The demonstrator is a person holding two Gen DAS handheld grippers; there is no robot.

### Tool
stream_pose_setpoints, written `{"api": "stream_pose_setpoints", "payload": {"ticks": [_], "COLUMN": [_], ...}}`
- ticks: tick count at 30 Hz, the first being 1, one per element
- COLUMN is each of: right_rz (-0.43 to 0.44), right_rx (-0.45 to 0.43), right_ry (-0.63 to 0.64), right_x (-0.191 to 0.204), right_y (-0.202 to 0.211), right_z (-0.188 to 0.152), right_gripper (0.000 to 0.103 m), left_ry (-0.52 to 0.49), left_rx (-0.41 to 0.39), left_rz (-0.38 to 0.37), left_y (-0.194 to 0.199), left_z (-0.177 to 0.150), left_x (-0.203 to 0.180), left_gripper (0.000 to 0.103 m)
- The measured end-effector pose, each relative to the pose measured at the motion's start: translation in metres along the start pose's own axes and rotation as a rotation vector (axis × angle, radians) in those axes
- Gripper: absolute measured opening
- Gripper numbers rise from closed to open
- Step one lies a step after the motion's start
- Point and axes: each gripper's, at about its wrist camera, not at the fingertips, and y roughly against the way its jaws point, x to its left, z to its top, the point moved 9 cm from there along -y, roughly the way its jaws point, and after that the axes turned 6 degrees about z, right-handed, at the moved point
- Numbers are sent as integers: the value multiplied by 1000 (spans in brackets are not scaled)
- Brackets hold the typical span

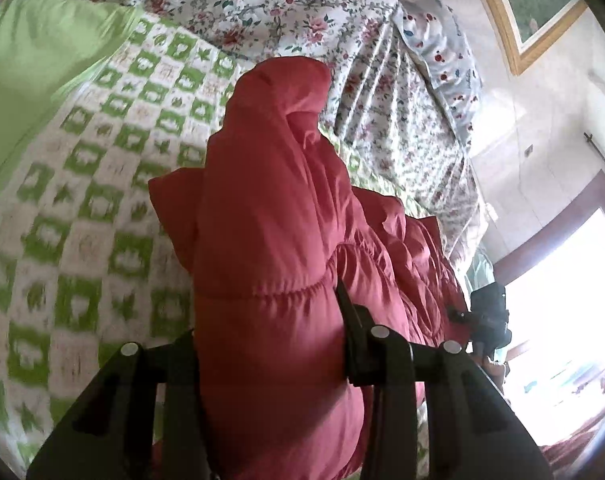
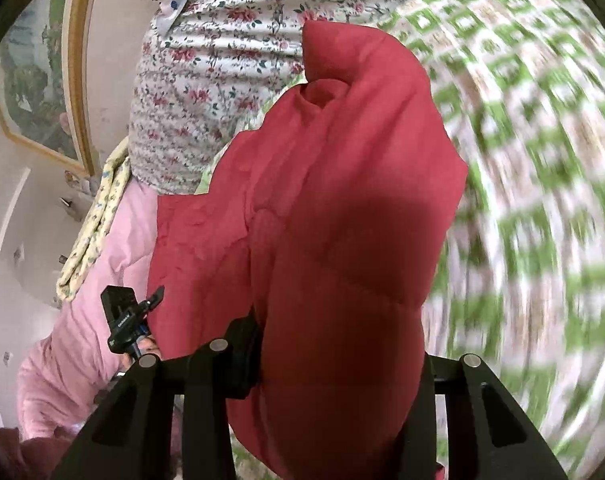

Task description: Fold large clothes

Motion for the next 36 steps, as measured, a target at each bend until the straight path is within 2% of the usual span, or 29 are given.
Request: {"api": "stream_pose_setpoints", "payload": {"ticks": [4, 8, 10, 15, 22, 29, 36], "right_rz": [20, 15, 1, 29, 31, 19, -8], "right_rx": [-10, -33, -43, -62, -76, -84, -92], "right_ry": [-31, -44, -48, -90, -117, -129, -131], "right_x": [-6, -20, -28, -45, -56, -58, -58], "right_y": [2, 5, 3, -2, -4, -3, -3], "right_z": [-16, -24, -23, -21, -18, -20, -23], "right_gripper": [41, 44, 48, 57, 60, 63, 67], "left_ry": [29, 38, 38, 38, 56, 29, 26], "left_rx": [16, 16, 11, 4, 15, -14, -41], "left_rz": [5, 56, 89, 139, 162, 225, 288], "left_y": [2, -6, -12, -25, -35, -23, 0], "left_z": [-19, -30, -33, -36, -32, -31, -29], "left_x": [11, 24, 29, 42, 49, 46, 49], "left_gripper": [36, 36, 38, 44, 48, 54, 66]}}
